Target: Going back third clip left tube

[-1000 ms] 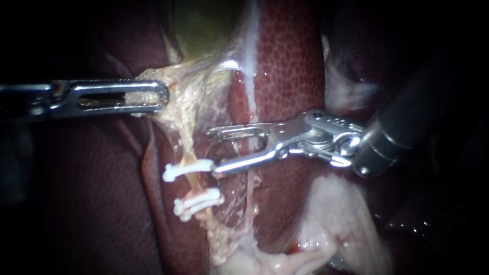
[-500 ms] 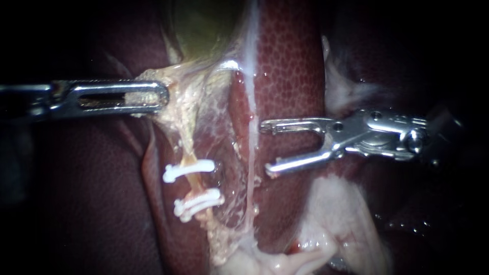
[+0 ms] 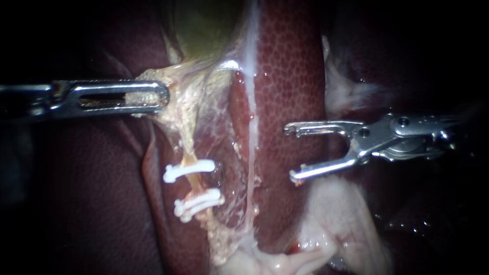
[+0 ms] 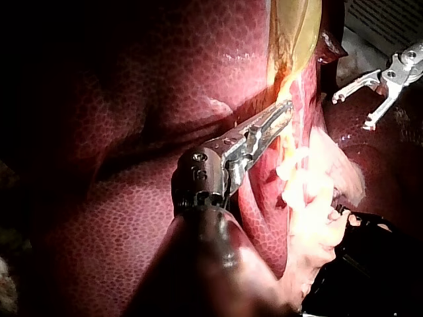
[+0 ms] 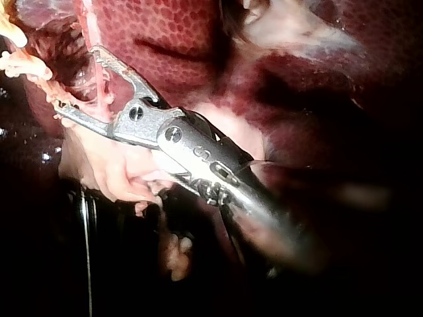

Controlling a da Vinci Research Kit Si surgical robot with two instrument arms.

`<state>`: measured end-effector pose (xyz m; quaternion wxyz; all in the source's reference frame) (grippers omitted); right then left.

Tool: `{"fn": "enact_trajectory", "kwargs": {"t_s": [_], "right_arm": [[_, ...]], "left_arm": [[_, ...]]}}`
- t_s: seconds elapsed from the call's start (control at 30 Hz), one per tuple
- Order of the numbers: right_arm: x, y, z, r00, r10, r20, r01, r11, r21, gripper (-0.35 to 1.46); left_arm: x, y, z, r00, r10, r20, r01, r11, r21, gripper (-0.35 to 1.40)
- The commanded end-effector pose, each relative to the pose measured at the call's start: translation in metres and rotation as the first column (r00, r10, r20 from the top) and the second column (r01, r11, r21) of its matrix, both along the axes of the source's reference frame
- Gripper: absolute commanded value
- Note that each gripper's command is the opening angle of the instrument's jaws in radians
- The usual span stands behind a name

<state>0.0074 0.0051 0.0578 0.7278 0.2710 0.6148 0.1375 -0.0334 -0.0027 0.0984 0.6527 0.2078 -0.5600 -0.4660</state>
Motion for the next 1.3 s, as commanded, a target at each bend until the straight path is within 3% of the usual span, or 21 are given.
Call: {"fn": "enact_trajectory", "kwargs": {"t_s": [0.03,0.33,0.67,1.07,1.3], "right_arm": [[-0.0001,0.0,-0.0002,1.0,-0.001,0.0,0.001,1.0,-0.004,0.6],[-0.0003,-0.0003,-0.0011,1.0,-0.001,0.0,0.001,1.0,-0.005,0.6],[-0.0002,-0.0004,-0.0013,1.0,0.0,-0.001,0.0,1.0,-0.006,0.6],[-0.0002,-0.0006,-0.0018,1.0,0.0,-0.002,0.0,1.0,-0.006,0.6],[-0.0002,-0.0007,-0.0019,1.0,0.0,-0.002,0.0,1.0,-0.007,0.6]], "left_arm": [[-0.0001,0.0,0.0001,1.0,-0.001,-0.001,0.001,1.0,0.0,-0.35],[-0.0005,0.0,0.0005,1.0,-0.003,-0.003,0.003,1.0,-0.002,-0.35],[-0.0018,-0.0005,0.0024,1.0,0.003,0.003,-0.002,1.0,-0.011,-0.35],[-0.0049,-0.0011,0.006,0.9995,0.03,-0.01,-0.03,1.0,0.008,-0.35],[-0.0056,-0.0012,0.0072,0.9993,0.034,-0.013,-0.034,0.999,0.017,-0.35]]}}
